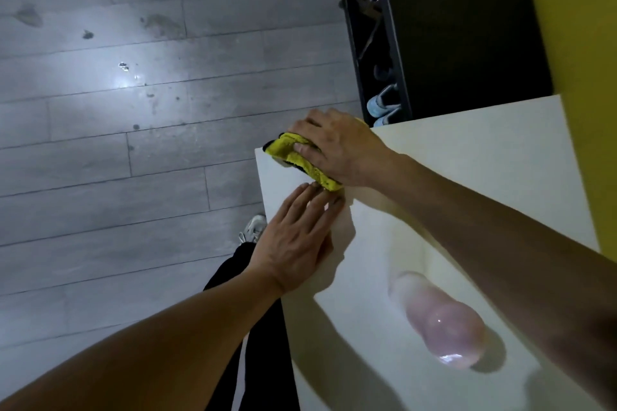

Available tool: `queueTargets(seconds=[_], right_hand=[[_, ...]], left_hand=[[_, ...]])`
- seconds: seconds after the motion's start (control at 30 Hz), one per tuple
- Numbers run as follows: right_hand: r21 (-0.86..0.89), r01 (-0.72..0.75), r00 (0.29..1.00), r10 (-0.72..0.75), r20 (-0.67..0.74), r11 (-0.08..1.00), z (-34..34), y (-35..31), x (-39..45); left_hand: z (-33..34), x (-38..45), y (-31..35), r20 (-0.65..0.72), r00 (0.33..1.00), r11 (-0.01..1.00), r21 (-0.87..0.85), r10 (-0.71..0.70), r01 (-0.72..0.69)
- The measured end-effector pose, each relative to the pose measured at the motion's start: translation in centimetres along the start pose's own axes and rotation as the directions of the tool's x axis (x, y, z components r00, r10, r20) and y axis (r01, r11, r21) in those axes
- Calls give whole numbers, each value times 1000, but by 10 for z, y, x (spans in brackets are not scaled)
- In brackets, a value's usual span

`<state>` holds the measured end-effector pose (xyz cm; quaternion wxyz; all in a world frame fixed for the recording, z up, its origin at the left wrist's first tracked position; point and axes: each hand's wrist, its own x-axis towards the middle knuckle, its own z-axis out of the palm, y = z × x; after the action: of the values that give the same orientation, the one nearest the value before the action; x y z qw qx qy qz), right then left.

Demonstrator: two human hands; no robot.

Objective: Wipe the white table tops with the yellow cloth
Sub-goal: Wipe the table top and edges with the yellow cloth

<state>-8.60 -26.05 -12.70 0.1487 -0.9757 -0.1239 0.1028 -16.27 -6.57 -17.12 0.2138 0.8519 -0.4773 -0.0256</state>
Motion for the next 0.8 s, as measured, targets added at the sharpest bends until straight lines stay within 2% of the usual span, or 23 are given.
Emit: queueTargets(seconds=[0.07,0.23,0.33,0.43,0.53,0.6,0.7,0.8], right_hand=[[18,-45,998,46,-47,999,-5,23,-17],[-7,-272,956,270,-115,962,-30,107,-81],[-38,-341,933,333,-132,939,-30,115,-87],[-76,-319,940,306,-152,945,-14,81,-62],[-110,-192,979,182,-91,975,5,30,-32],[-89,-153,982,142,-124,984,10,17,-26],[-66,-188,967,173,-189,980,8,43,-45],[-64,-321,915,292,-278,945,-9,106,-83]], left_hand=[[0,0,-1,-19,1000,1000,2,-4,4],[0,2,0,-16,1000,1000,-22,-14,13],[-2,3,1,-1,1000,999,-28,-16,16],[-3,5,3,-2,1000,1000,-24,-18,18],[-4,4,3,7,1000,1000,-18,-22,22],[-4,3,2,16,1000,1000,-12,-14,14],[-4,4,1,36,999,1000,-5,2,-2],[-4,4,1,84,996,1000,10,-14,14]])
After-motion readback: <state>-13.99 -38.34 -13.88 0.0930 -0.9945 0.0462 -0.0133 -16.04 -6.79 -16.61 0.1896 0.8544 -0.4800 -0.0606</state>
